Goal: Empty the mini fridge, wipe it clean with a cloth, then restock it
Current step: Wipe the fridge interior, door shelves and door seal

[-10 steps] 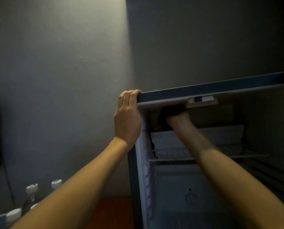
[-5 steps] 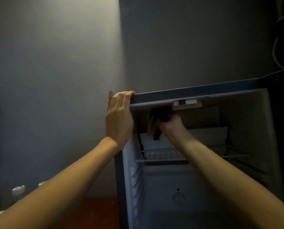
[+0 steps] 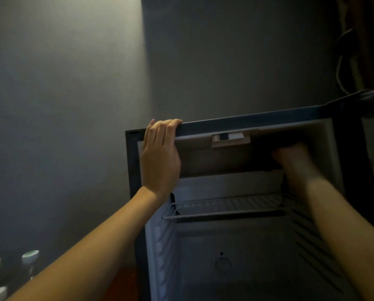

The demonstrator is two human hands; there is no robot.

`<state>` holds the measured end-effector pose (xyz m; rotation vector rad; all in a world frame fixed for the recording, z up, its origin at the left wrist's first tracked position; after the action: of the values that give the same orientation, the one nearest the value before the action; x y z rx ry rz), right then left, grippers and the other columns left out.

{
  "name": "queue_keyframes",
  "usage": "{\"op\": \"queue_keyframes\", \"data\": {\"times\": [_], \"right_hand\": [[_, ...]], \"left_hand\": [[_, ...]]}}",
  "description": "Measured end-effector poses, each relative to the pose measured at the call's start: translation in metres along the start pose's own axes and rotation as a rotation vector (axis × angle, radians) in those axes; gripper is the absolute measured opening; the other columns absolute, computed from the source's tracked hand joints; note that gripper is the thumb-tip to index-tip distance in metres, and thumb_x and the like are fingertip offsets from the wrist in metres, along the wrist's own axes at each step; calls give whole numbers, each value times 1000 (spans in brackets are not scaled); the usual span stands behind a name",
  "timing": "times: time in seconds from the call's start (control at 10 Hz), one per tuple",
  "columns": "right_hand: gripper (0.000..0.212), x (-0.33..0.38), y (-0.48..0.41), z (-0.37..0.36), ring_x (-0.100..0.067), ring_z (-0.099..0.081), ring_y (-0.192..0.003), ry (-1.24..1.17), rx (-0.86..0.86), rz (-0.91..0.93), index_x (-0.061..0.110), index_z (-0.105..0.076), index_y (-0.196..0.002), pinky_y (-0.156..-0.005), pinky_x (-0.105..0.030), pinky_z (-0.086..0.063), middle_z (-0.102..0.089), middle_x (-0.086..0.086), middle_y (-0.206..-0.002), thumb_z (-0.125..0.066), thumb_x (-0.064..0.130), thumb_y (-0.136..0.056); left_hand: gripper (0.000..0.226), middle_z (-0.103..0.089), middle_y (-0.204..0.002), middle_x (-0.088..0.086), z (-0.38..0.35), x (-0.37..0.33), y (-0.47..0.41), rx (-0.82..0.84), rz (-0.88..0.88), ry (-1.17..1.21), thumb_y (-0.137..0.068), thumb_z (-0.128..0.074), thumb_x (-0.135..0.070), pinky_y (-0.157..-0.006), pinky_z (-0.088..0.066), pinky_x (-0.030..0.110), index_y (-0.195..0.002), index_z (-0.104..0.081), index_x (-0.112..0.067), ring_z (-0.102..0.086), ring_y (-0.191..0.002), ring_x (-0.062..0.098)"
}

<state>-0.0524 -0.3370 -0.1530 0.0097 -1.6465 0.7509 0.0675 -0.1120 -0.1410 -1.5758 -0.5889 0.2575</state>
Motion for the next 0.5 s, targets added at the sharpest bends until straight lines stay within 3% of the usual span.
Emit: {"op": "queue_keyframes", "data": {"times": [0.1, 0.2, 0.3, 0.5], "right_hand": [[34, 3, -4, -16, -41, -55, -110, 12, -23, -7, -12, -49, -125, -86, -39, -47, -57, -26, -122, -52, 2, -94], [45, 13, -7, -40, -39, -41, -130, 34, 63, -27, -9, -34, -140, -101, -38, -36, -41, -26, -143, -46, 0, -97], [44, 18, -9, -39, -38, -43, -128, 48, 100, 13, -8, -37, -140, -101, -38, -37, -43, -21, -143, -45, 2, -97], [36, 22, 16, 12, -32, -54, -107, -33, 1, 40, -2, -49, -130, -85, -34, -44, -55, -16, -122, -55, 5, -95]], "left_hand": [[38, -58, -121, 13, 0, 0, 2, 5, -7, -1, -93, -35, 1, -114, -30, 46, -125, -55, -3, -50, -120, 30], [39, -58, -121, 13, 0, -1, 1, 3, -9, -15, -94, -32, -2, -114, -31, 45, -125, -56, -2, -49, -121, 29], [39, -58, -122, 14, 0, -1, 1, -5, -9, -18, -93, -34, -2, -113, -31, 45, -125, -55, -2, -46, -121, 27], [37, -57, -122, 15, 0, -2, 2, 6, 1, -11, -91, -39, 2, -113, -31, 46, -125, -54, -2, -45, -122, 27]]}}
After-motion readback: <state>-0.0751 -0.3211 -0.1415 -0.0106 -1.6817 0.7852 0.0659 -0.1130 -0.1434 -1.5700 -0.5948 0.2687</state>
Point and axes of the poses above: each hand's wrist, its own y-axis away from the middle knuckle, its own z-axis out of the back of the hand, x = y × z, the point moved 1 cm from there along -y, towards the middle knuckle
